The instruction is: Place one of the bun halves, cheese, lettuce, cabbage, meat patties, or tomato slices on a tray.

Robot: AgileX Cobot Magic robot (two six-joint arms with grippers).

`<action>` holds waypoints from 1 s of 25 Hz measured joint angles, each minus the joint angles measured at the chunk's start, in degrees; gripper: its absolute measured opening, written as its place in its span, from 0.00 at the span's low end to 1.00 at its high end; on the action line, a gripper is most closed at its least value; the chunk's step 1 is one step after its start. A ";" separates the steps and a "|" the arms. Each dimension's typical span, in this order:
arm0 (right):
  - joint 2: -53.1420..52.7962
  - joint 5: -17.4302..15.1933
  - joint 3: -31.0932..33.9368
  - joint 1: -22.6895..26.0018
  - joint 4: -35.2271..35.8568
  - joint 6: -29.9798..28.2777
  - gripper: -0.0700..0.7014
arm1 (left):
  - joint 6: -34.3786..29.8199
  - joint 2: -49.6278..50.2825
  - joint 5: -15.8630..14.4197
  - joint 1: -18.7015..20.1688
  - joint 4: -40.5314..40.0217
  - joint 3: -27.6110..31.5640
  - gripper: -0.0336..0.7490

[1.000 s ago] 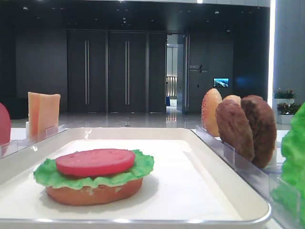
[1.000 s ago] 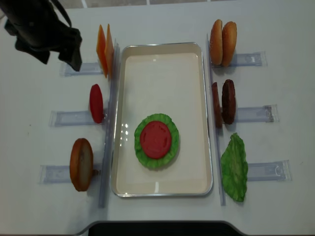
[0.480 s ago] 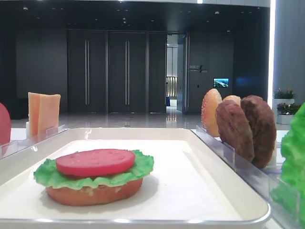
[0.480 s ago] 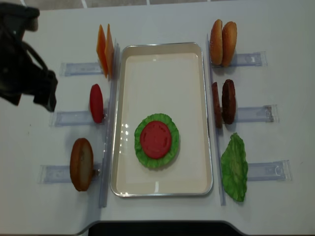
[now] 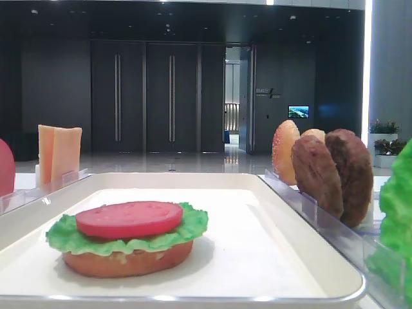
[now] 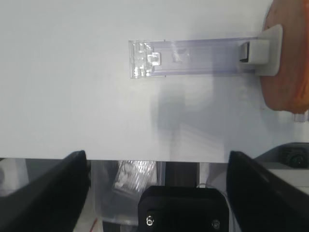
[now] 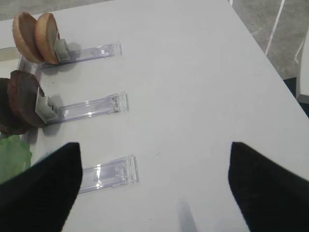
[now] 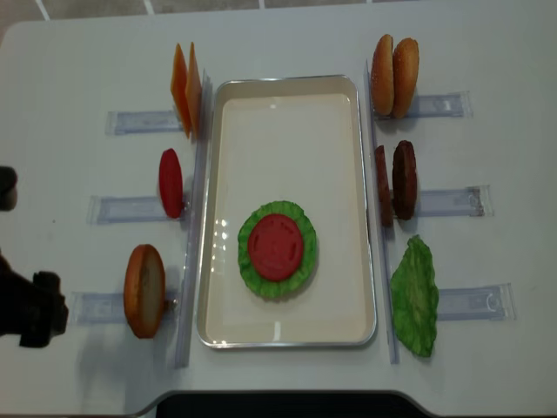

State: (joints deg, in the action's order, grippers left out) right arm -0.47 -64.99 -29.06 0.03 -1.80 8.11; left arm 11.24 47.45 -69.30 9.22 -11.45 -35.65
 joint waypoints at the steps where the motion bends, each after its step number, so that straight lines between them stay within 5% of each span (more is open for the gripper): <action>1: 0.00 0.00 0.00 0.00 0.00 0.00 0.85 | 0.00 -2.40 0.67 0.00 0.00 1.25 0.93; 8: 0.00 0.00 0.00 0.00 0.00 0.00 0.85 | 0.07 -20.80 5.77 0.00 0.00 8.42 0.93; 25: 0.00 0.00 0.00 0.00 0.00 0.00 0.85 | 0.02 -48.32 5.56 0.00 -0.45 8.53 0.93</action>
State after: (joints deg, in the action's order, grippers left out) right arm -0.47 -64.99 -29.06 0.03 -1.80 8.11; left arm 11.25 -0.86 -63.75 9.22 -11.90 -27.12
